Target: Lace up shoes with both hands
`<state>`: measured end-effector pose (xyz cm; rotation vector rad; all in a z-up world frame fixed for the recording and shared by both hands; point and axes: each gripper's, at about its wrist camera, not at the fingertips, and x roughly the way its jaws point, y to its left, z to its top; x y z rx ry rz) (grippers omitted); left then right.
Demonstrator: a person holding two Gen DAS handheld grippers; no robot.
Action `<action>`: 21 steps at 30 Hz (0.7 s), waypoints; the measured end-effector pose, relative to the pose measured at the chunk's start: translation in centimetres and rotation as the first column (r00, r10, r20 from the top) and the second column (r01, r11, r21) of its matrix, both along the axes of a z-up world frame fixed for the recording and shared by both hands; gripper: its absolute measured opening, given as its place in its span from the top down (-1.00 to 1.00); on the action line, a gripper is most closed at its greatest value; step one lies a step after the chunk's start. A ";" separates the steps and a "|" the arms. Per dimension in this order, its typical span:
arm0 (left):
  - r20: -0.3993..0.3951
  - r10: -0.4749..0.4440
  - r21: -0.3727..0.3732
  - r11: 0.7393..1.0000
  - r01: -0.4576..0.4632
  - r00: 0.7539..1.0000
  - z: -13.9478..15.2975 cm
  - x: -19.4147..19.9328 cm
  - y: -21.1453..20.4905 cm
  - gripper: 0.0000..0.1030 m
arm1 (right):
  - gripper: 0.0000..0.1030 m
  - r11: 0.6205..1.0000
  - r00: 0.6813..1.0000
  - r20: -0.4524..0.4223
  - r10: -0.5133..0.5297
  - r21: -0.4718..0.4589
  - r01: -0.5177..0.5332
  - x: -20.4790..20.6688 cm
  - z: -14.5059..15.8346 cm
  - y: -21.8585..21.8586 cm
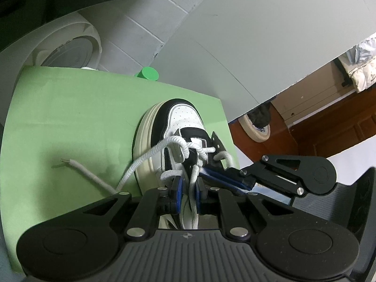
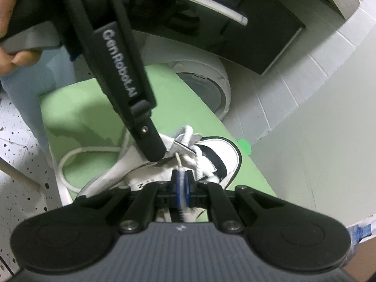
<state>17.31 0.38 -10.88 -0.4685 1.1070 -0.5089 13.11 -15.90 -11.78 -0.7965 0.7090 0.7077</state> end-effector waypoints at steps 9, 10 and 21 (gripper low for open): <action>-0.006 0.003 -0.008 1.000 -0.003 1.000 0.0 0.0 0.0 0.76 | 0.91 0.999 1.000 0.018 0.004 0.035 -0.005 0.2 0.1 0.0; -0.008 0.005 -0.009 1.000 -0.006 1.000 0.0 0.0 0.1 0.76 | 0.91 0.999 1.000 0.022 0.008 0.040 -0.009 0.2 0.2 -0.1; -0.009 0.000 -0.036 0.999 0.000 1.000 0.2 0.0 0.2 0.74 | 0.91 0.996 0.998 0.032 0.045 0.074 -0.047 -0.4 0.6 -0.1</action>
